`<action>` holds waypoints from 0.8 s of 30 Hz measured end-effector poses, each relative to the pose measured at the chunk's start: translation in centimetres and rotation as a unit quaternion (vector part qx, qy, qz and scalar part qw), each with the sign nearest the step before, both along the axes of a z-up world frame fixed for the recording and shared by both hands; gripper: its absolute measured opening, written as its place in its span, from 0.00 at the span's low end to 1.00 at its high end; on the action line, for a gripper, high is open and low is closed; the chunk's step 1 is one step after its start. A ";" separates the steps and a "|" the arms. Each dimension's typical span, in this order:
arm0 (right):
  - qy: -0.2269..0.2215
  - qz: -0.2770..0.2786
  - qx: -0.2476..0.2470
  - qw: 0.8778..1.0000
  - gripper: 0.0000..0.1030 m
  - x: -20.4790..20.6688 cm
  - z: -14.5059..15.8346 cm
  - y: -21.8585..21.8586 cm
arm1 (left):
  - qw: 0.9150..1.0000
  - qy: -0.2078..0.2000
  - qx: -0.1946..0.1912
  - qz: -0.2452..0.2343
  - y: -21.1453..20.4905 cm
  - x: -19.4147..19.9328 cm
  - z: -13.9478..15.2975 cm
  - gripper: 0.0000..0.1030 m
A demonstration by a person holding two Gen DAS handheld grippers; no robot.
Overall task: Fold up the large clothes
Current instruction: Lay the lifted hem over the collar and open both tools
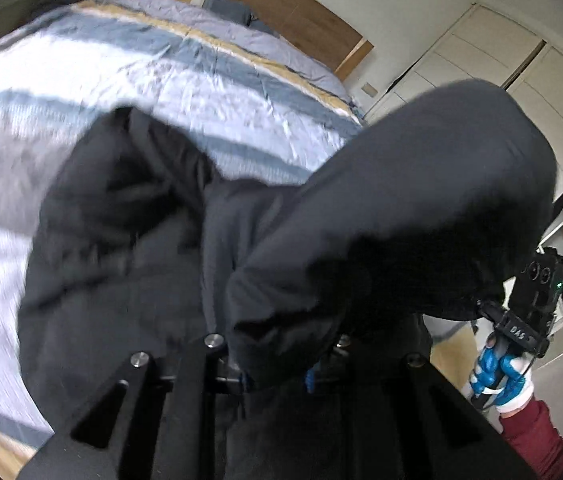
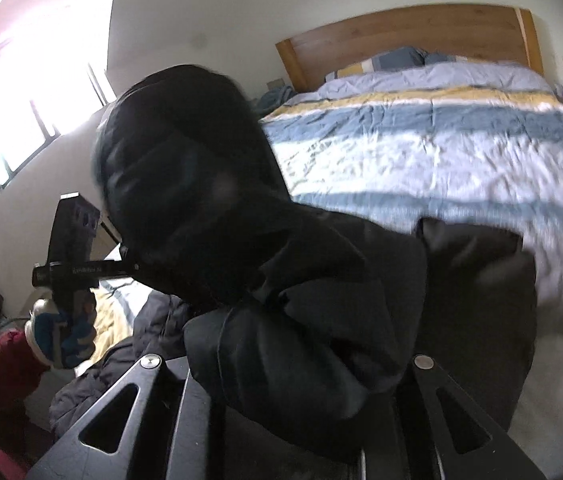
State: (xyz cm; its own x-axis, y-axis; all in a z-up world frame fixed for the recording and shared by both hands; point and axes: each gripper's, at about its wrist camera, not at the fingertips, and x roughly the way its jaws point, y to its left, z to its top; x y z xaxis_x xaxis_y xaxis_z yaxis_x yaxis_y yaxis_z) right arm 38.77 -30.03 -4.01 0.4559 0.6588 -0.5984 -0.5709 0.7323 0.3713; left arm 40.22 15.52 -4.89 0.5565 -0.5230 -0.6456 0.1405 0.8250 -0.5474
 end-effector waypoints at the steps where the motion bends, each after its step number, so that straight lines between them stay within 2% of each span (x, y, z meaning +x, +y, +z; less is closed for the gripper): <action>1: 0.002 0.000 -0.004 1.000 0.19 -0.7 -0.4 0.0 | 1.000 -0.001 0.001 -0.001 -0.1 -0.5 -0.4 0.17; 7: 0.007 0.005 -0.034 0.999 0.22 -2.3 -2.8 -0.3 | 1.000 -0.016 0.015 -0.005 -0.3 -2.7 -1.9 0.17; 8: 0.008 0.003 -0.042 0.999 0.22 -2.2 -3.6 -0.2 | 0.999 -0.015 0.029 -0.004 -0.5 -2.7 -2.4 0.17; 12: 0.022 -0.009 -0.052 0.998 0.23 -1.6 -6.4 -0.1 | 0.999 0.001 0.044 0.004 -0.8 -2.5 -5.3 0.17; 14: 0.029 -0.017 -0.045 0.998 0.23 -1.0 -7.5 -0.2 | 0.999 0.004 0.054 0.006 -1.0 -2.1 -5.6 0.17; 17: 0.030 -0.025 -0.045 0.998 0.24 -0.3 -7.7 -0.2 | 0.998 0.007 0.066 0.014 -1.4 -1.1 -5.2 0.18; 20: 0.020 -0.026 -0.052 0.998 0.32 -0.3 -7.0 0.0 | 0.997 0.001 0.082 0.015 -2.1 -1.1 -4.9 0.18; 24: 0.017 -0.020 -0.053 0.998 0.44 -1.4 -7.1 0.0 | 0.997 -0.002 0.075 0.023 -2.2 -2.0 -5.1 0.19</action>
